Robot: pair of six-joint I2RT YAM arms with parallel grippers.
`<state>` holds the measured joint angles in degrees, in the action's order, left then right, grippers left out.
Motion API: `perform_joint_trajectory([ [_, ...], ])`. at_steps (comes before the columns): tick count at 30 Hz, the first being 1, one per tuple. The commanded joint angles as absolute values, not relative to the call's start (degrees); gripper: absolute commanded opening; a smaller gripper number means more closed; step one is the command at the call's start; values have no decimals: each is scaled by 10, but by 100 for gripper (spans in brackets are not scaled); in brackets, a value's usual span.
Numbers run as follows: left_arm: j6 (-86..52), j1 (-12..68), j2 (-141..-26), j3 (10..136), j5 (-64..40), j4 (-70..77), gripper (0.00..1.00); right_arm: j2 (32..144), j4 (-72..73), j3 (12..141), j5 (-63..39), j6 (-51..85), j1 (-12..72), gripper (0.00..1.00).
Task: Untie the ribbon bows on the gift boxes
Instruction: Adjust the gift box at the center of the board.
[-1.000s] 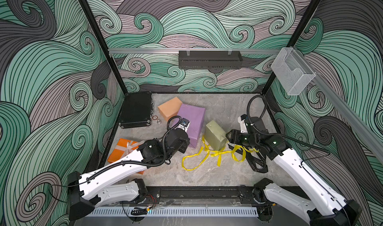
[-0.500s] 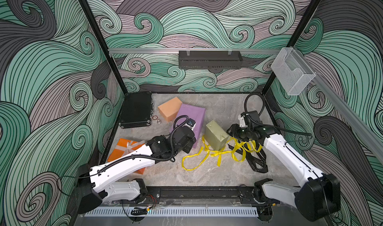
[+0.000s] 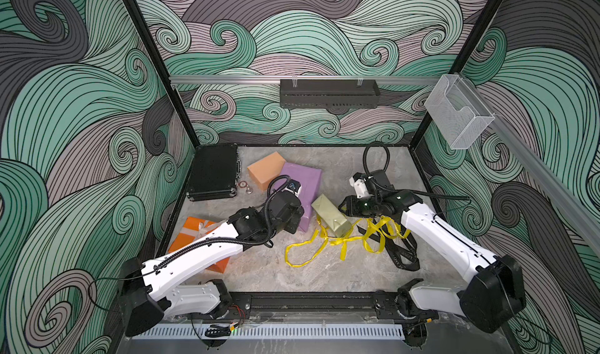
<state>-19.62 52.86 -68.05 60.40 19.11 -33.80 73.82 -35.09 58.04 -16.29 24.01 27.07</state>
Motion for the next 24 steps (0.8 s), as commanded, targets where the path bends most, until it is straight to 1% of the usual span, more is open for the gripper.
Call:
perform_joint_trajectory([
  [1, -209, 523, -688, 606, 177, -340, 21, 715, -369, 558, -147, 221, 284, 46],
  [9, -213, 520, -706, 607, 161, -338, 21, 674, -354, 510, -150, 225, 333, 45],
  [16, -240, 510, -740, 619, 130, -329, 21, 672, -364, 507, -144, 233, 352, 45],
  [20, -260, 501, -784, 661, 92, -349, 19, 675, -384, 509, -103, 243, 352, 45],
  [24, -268, 501, -834, 698, 50, -375, 17, 642, -390, 484, -75, 261, 348, 45],
])
